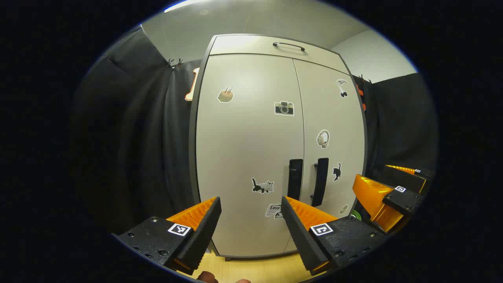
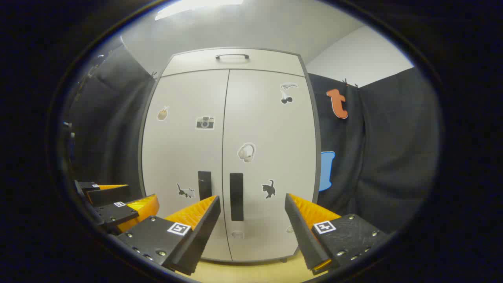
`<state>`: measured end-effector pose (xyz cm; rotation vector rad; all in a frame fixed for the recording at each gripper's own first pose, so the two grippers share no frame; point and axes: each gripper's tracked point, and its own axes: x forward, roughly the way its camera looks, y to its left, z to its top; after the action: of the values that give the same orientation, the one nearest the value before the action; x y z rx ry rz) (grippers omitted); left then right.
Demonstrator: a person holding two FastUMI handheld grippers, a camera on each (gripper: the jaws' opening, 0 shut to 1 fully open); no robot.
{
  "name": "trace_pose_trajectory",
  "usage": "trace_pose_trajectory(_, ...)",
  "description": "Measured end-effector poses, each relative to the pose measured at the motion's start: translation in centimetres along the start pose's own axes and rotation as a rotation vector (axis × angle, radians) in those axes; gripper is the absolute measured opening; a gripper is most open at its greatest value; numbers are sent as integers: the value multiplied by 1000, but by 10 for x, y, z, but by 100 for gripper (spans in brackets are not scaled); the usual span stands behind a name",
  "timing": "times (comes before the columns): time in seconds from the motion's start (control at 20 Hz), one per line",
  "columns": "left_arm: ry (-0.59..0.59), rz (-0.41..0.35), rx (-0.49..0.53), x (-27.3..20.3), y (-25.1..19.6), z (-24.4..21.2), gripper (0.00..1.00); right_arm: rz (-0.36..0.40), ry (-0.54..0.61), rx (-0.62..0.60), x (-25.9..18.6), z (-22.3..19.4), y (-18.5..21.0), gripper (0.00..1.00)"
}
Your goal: Open the right door of the double-door shoe cabinet with the right hand, and open the left door with the left hand.
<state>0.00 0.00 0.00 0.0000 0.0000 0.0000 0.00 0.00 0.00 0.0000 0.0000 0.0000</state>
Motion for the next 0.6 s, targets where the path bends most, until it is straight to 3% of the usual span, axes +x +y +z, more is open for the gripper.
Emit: trace_pose_trajectory(0.6, 15, 36, 2, 2, 15, -5, 95, 23, 25, -4, 10, -12, 11, 97)
